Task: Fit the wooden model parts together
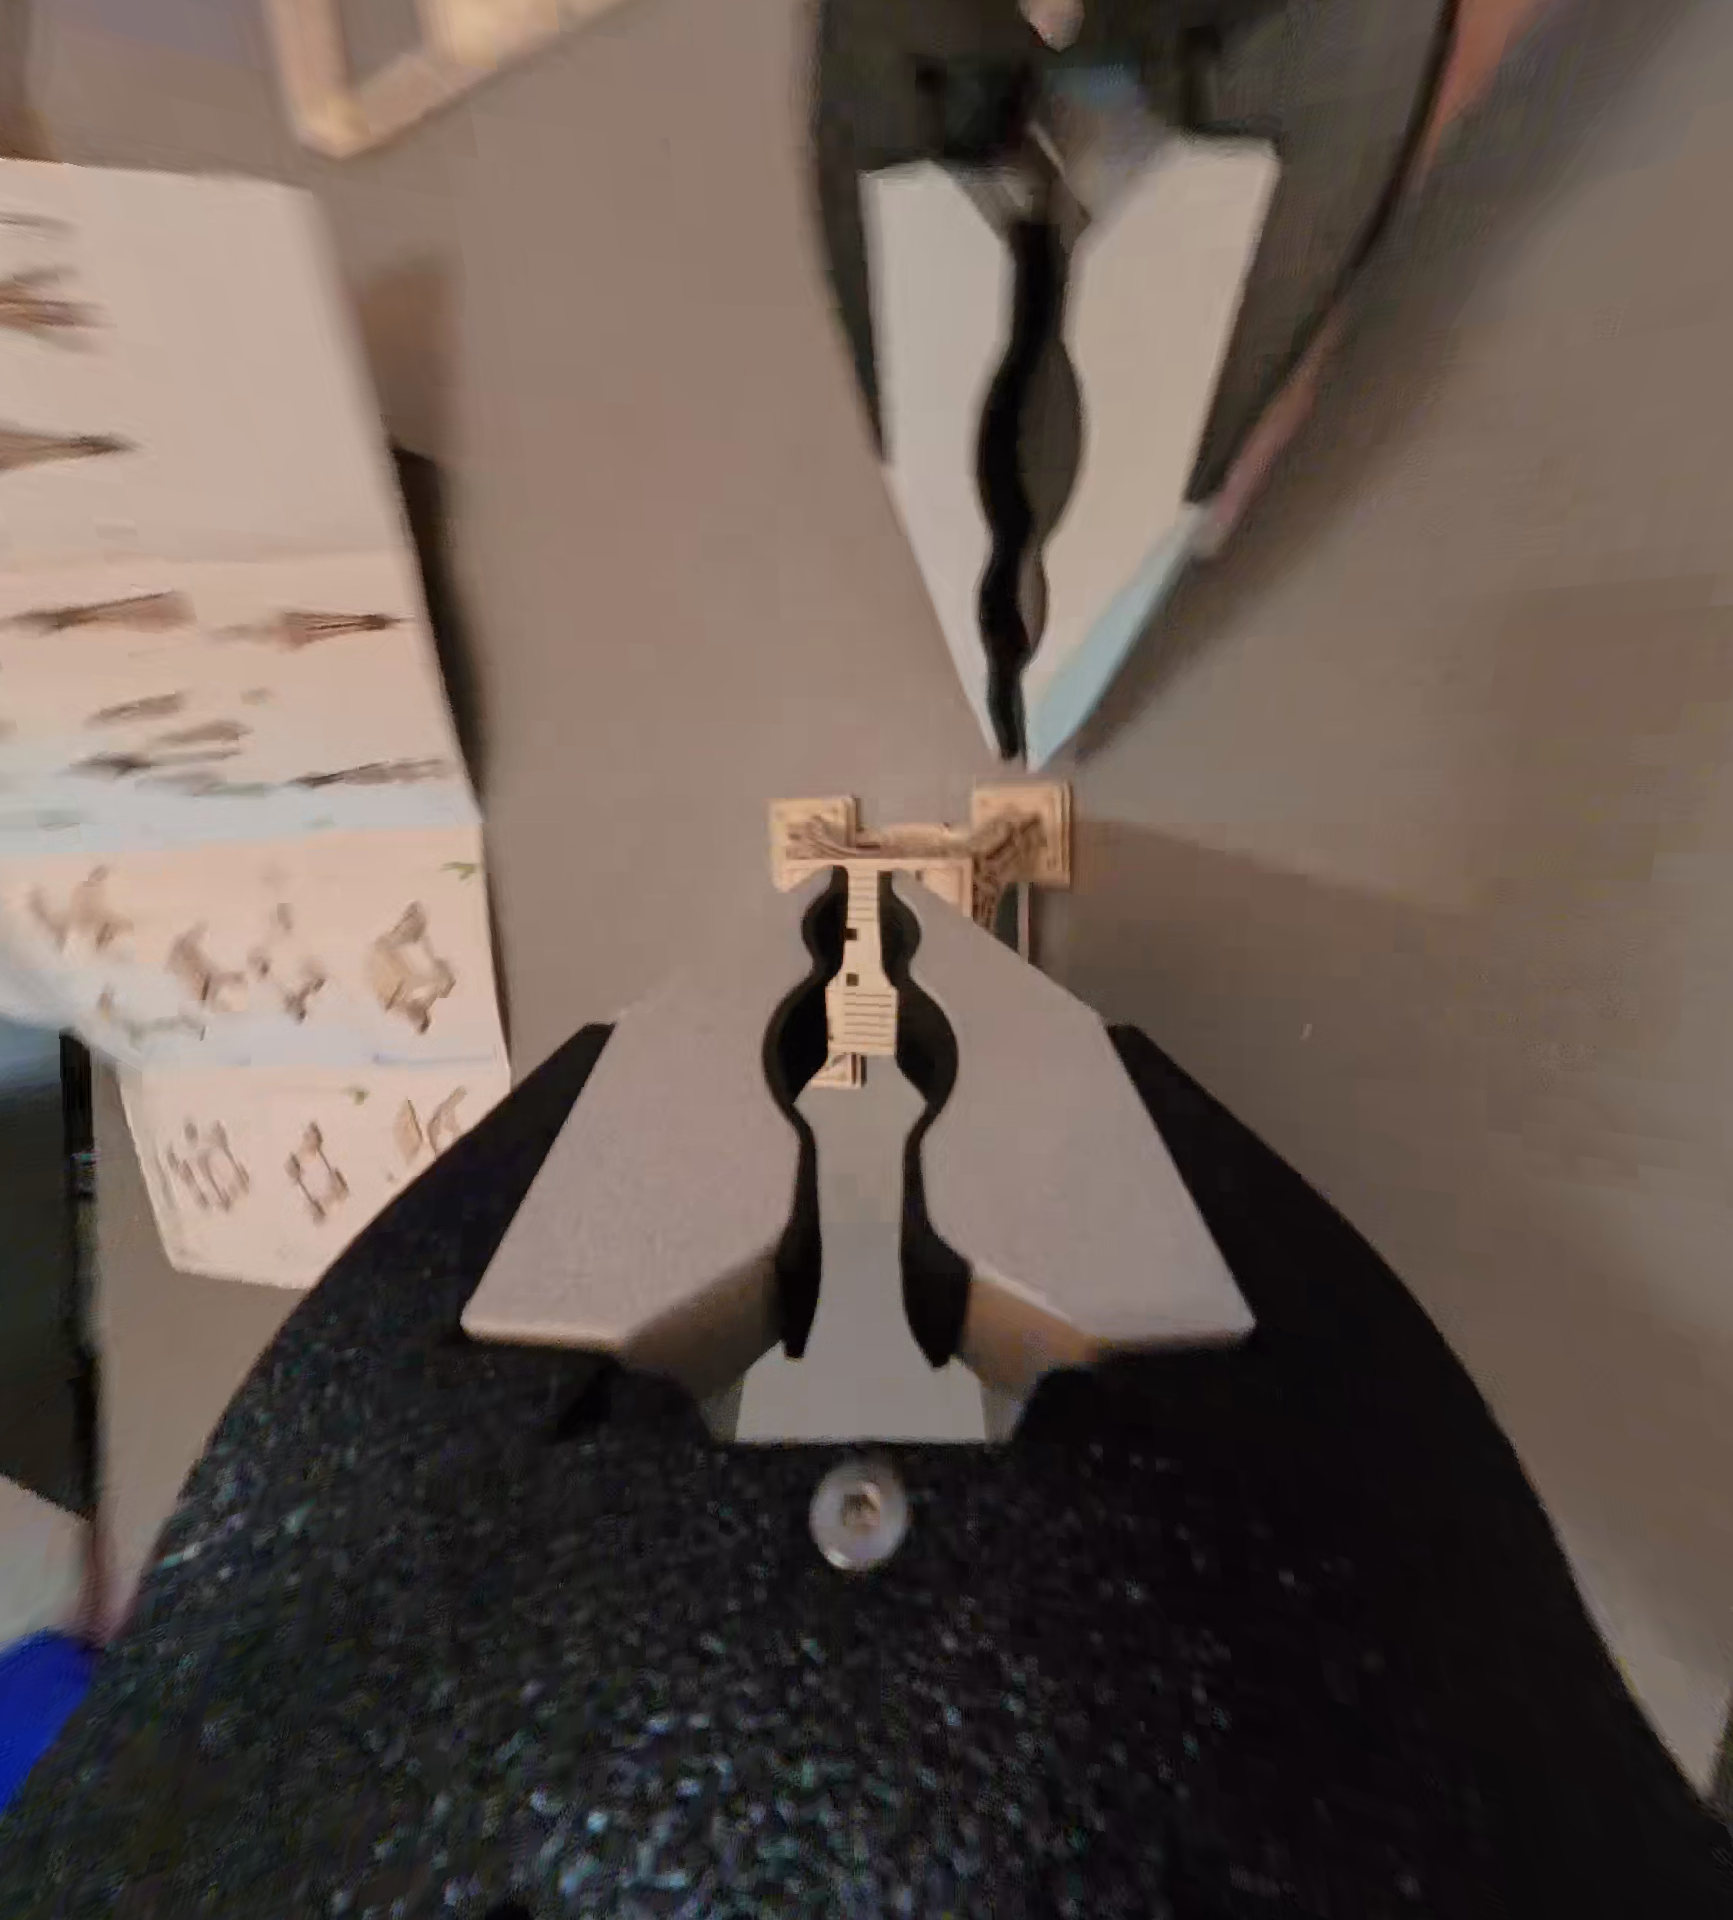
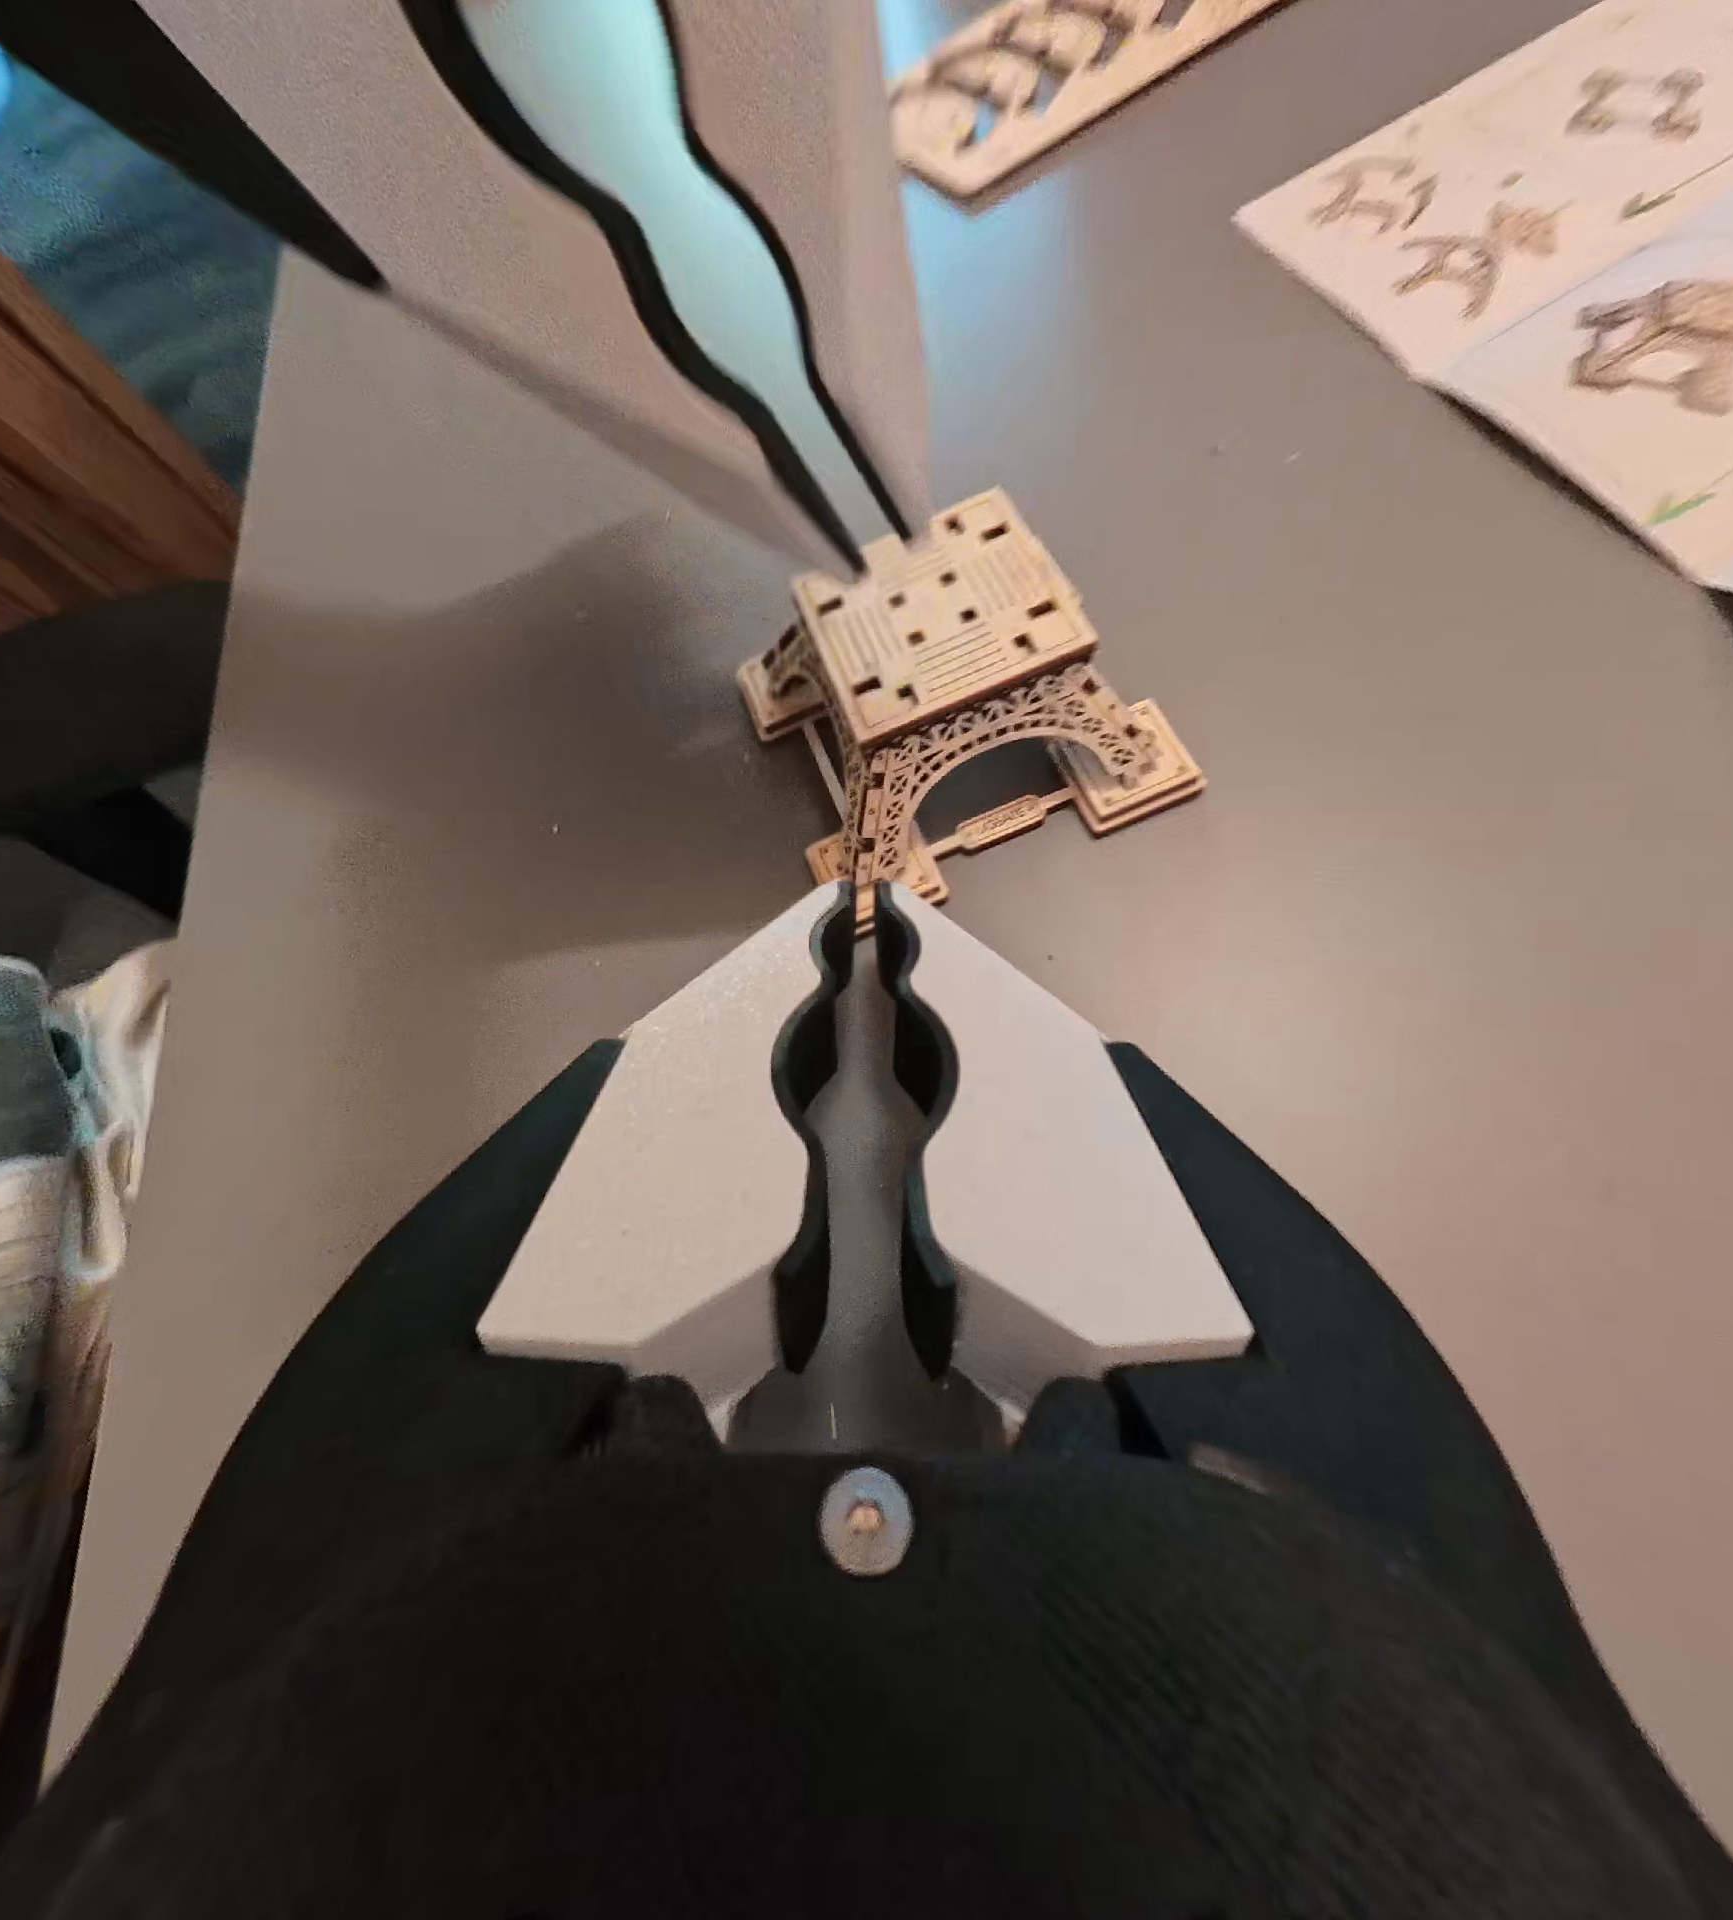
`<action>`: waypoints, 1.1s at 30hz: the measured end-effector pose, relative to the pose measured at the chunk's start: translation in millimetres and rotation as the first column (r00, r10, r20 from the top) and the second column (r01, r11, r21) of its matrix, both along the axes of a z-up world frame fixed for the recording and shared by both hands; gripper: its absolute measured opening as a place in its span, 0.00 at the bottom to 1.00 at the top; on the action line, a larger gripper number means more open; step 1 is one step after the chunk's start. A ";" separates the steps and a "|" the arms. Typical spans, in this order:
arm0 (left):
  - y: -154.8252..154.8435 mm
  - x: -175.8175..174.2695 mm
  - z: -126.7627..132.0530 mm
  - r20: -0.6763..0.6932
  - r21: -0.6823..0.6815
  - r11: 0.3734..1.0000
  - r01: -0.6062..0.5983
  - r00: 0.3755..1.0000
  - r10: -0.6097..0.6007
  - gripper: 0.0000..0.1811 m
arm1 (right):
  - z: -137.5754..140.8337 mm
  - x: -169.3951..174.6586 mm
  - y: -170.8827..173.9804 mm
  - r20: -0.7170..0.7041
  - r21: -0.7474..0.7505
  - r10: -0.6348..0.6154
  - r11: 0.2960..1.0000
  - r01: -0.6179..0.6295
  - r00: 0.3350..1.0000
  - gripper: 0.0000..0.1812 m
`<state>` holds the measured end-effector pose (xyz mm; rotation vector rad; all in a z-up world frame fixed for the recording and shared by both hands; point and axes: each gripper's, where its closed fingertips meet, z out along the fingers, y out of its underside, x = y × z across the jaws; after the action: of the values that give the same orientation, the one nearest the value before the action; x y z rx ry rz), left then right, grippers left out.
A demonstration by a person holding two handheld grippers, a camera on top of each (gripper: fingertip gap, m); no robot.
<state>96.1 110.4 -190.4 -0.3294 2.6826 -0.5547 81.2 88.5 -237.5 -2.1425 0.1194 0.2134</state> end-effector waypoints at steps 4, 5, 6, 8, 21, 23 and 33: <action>23.6 -21.2 11.2 -0.012 -0.298 0.921 -0.249 0.966 0.257 0.03 | 18.0 12.2 -4.6 0.002 0.111 -0.065 0.992 0.064 0.998 0.05; 33.0 -27.0 2.6 -0.030 -0.314 0.901 -0.300 0.951 0.307 0.04 | 21.7 16.2 -4.1 0.021 0.124 -0.079 0.989 0.076 0.997 0.07; 40.0 -33.0 -7.5 -0.054 -0.324 0.882 -0.341 0.938 0.343 0.05 | 27.0 19.8 -2.7 0.048 0.143 -0.089 0.986 0.081 0.995 0.09; 51.0 -40.3 -25.7 -0.093 -0.339 0.839 -0.426 0.902 0.421 0.08 | 42.3 22.4 5.1 0.096 0.205 -0.088 0.976 0.067 0.992 0.13; 51.2 -52.4 -68.5 -0.196 -0.366 0.778 -0.511 0.860 0.472 0.10 | 21.5 24.7 46.6 0.262 -0.156 0.159 0.980 -0.121 0.952 0.32; 52.9 -51.4 -66.9 -0.205 -0.382 0.773 -0.506 0.862 0.464 0.10 | 16.4 25.4 46.7 0.247 -0.225 0.204 0.963 -0.149 0.947 0.33; 50.7 -52.1 -69.5 -0.277 -0.451 0.749 -0.485 0.874 0.399 0.10 | 10.8 16.5 47.6 0.192 -0.367 0.345 0.893 -0.259 0.919 0.31</action>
<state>43.9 161.1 -259.9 -1.1771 2.4184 -1.1145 97.8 136.1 -226.7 -2.5042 -0.3594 0.1025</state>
